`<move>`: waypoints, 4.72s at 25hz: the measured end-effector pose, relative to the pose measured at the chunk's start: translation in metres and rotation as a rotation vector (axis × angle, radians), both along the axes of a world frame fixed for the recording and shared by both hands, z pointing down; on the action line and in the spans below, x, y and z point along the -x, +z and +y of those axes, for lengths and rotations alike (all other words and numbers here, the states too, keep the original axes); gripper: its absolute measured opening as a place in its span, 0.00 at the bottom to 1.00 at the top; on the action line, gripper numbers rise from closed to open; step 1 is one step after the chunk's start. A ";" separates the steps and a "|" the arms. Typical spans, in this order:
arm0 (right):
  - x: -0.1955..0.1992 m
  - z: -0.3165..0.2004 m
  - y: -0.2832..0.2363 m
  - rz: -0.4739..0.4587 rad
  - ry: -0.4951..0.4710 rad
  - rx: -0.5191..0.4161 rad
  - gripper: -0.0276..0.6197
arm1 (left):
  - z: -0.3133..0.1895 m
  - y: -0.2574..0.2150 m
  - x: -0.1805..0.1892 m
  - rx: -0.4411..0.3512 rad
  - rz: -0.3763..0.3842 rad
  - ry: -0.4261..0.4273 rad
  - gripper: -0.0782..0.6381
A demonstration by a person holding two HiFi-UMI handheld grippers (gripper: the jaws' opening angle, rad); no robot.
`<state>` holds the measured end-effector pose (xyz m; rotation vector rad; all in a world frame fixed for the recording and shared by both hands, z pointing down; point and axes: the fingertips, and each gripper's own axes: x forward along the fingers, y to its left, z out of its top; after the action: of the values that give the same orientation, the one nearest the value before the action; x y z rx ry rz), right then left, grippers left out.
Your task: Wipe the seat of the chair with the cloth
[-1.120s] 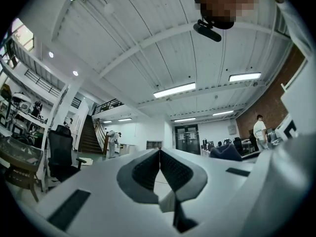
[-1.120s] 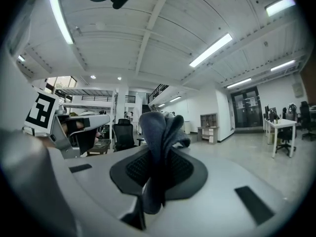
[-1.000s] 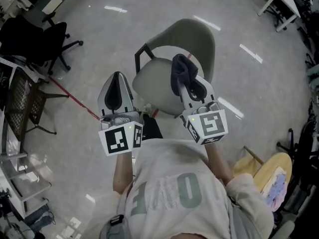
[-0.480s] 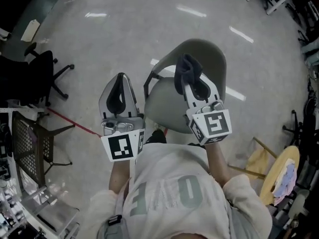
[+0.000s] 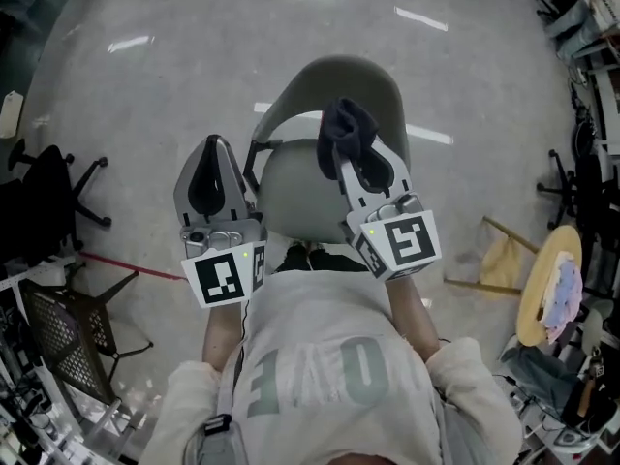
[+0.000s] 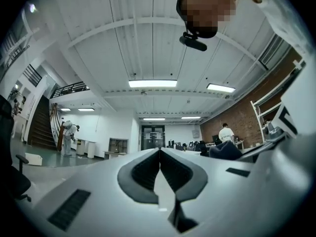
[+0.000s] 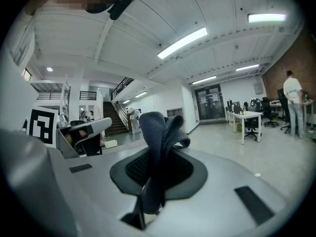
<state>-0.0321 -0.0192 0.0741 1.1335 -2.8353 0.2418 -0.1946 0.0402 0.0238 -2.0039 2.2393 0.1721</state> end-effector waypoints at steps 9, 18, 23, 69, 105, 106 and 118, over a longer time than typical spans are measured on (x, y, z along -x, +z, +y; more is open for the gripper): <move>-0.037 -0.004 0.004 -0.011 0.055 0.014 0.13 | -0.022 -0.013 -0.055 -0.044 -0.035 0.112 0.13; -0.011 -0.018 0.055 -0.121 0.031 0.266 0.13 | -0.039 0.023 -0.046 0.011 -0.033 0.152 0.13; 0.024 -0.036 0.132 -0.177 0.004 0.432 0.13 | -0.058 0.083 -0.034 0.040 0.016 0.145 0.13; 0.100 -0.049 0.595 0.224 0.028 0.963 0.13 | -0.044 0.384 -0.012 0.278 0.056 0.073 0.13; -0.213 -0.072 0.596 0.649 0.530 0.794 0.13 | -0.092 0.377 -0.109 0.279 0.023 0.256 0.13; -0.213 -0.072 0.595 0.653 0.531 0.796 0.13 | -0.092 0.377 -0.106 0.279 0.025 0.250 0.13; -0.181 -0.081 0.526 0.372 0.541 0.743 0.13 | -0.072 0.359 -0.063 0.253 0.037 0.152 0.13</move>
<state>0.1492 -0.1005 0.6001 1.4924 -1.8018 0.9063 -0.1314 -0.0314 0.3833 -2.3176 2.2268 -0.0635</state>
